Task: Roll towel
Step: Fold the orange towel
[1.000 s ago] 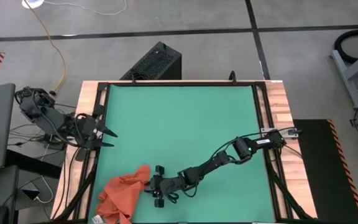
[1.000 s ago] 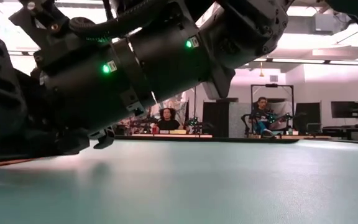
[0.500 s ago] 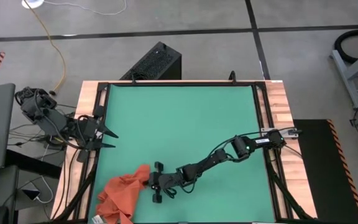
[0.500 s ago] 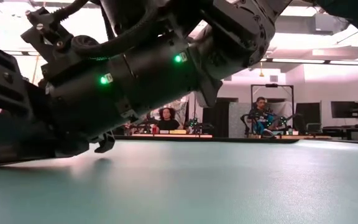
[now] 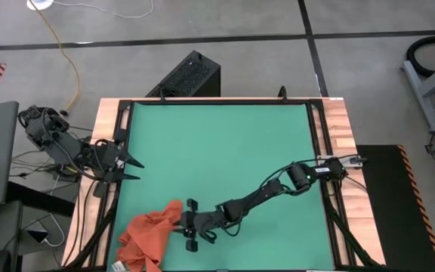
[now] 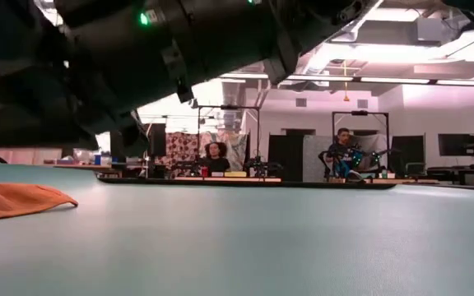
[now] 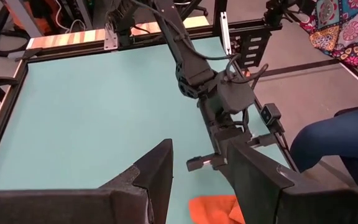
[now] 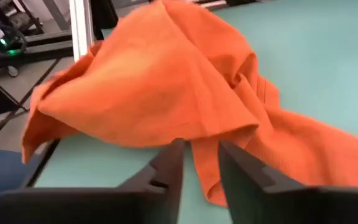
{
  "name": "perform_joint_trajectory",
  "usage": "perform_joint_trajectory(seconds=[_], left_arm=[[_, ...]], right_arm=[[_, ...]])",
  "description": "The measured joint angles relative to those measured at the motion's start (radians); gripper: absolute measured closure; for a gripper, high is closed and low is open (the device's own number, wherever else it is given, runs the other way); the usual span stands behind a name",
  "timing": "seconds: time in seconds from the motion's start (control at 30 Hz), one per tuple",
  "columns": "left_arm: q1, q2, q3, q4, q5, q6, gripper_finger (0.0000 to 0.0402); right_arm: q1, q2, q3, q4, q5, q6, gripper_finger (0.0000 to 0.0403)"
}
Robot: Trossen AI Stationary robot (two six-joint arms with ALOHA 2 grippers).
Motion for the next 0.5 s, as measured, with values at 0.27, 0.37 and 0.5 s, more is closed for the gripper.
perform_joint_trajectory(seconds=[0.27,0.37,0.5], left_arm=[[0.000,0.000,0.000,0.000,0.000,-0.001,0.0260],[0.000,0.001,0.000,-0.001,0.000,-0.001,0.0260],[0.000,0.002,0.000,-0.002,-0.001,-0.001,0.0260]], right_arm=[[-0.014,0.047,0.000,0.020,0.030,0.047,0.0178],[-0.015,0.054,0.000,0.040,0.033,0.031,0.0174],[-0.012,0.107,0.019,0.082,0.042,0.026,0.0173]])
